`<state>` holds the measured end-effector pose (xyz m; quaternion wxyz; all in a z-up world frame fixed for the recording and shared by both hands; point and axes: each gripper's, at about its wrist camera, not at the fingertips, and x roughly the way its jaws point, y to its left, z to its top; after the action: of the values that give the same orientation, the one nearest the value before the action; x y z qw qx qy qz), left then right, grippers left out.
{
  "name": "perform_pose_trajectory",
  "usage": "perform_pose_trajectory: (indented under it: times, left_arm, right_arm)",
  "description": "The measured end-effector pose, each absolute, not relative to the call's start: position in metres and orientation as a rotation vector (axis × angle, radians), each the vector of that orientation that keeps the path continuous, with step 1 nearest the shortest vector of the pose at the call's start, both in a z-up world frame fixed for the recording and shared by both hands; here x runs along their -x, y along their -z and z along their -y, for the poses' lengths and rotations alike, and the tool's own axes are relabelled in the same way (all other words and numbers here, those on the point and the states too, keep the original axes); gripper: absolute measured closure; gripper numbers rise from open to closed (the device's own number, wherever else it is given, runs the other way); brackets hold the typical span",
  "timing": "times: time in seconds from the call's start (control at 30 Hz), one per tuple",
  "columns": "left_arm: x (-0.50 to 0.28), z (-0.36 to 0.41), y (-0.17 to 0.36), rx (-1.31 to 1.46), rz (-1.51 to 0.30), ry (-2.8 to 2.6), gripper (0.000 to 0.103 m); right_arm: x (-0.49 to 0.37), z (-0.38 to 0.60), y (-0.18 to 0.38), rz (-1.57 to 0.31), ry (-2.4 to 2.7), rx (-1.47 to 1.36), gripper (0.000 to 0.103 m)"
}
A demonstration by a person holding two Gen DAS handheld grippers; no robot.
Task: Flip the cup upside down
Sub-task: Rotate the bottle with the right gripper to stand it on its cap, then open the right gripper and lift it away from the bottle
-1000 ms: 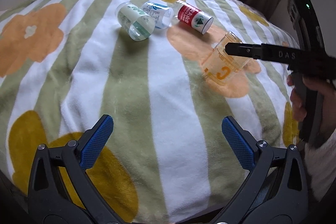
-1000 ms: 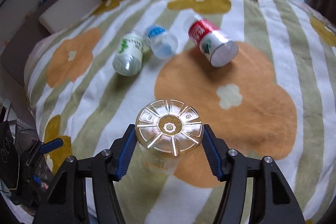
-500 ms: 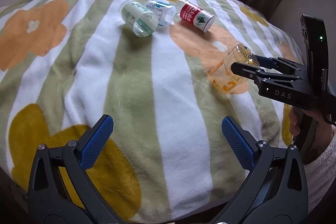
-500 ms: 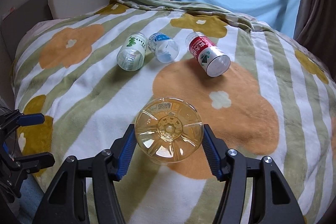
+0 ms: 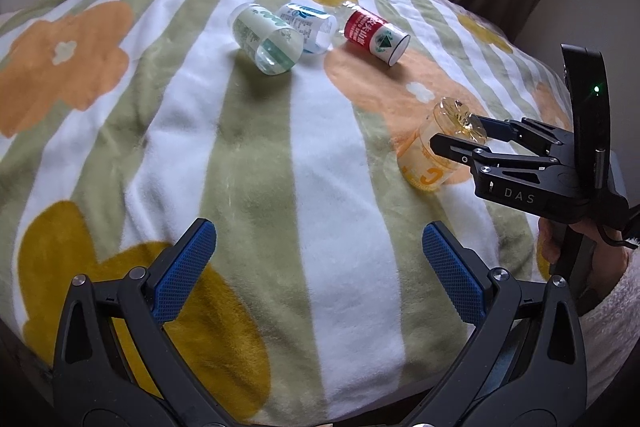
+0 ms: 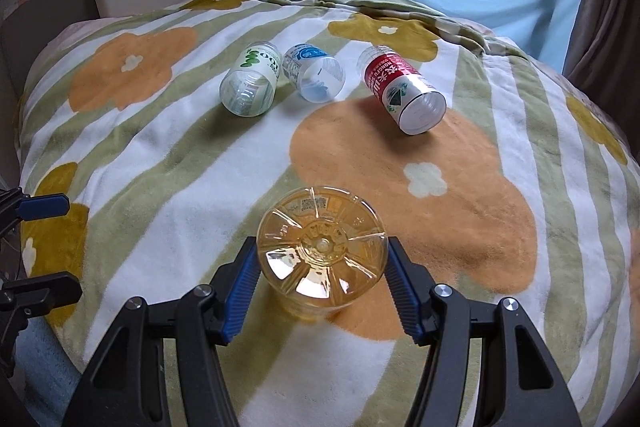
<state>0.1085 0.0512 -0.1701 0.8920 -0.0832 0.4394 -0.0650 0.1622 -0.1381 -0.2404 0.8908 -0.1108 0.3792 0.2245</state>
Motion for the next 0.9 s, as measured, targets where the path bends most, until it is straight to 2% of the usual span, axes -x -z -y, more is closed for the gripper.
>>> perform_pose_trajectory:
  times: [0.07,0.1,0.5,0.53,0.57,0.6,0.77,0.9]
  left_arm:
    - [-0.109,-0.051,0.17,0.175,-0.912,0.135,0.0]
    - [-0.109,-0.051,0.17,0.174,-0.912,0.135,0.0]
    - [-0.106,-0.043,0.157,0.132,-0.882,0.123,0.0]
    - [-0.104,-0.041,0.154,0.121,-0.873,0.123,0.0]
    - [-0.103,-0.039,0.149,0.107,-0.861,0.12,0.0]
    - [-0.103,-0.037,0.144,0.093,-0.849,0.114,0.0]
    - [-0.099,-0.031,0.105,0.074,-0.761,0.125,0.0]
    - [-0.091,-0.018,0.056,0.031,-0.625,0.129,0.0]
  right_arm:
    - [-0.164,0.139,0.242,-0.792,-0.462,0.214,0.036]
    - [-0.165,0.139,0.243,-0.792,-0.463,0.2,0.035]
    - [-0.155,0.147,0.239,-0.753,-0.46,0.153,0.035]
    - [-0.152,0.149,0.237,-0.746,-0.457,0.151,0.032]
    - [-0.149,0.152,0.234,-0.737,-0.452,0.148,0.012]
    - [-0.144,0.154,0.23,-0.723,-0.45,0.145,0.001]
    - [-0.112,0.176,0.194,-0.633,-0.446,0.081,0.0]
    - [-0.08,0.197,0.151,-0.509,-0.393,0.029,0.0]
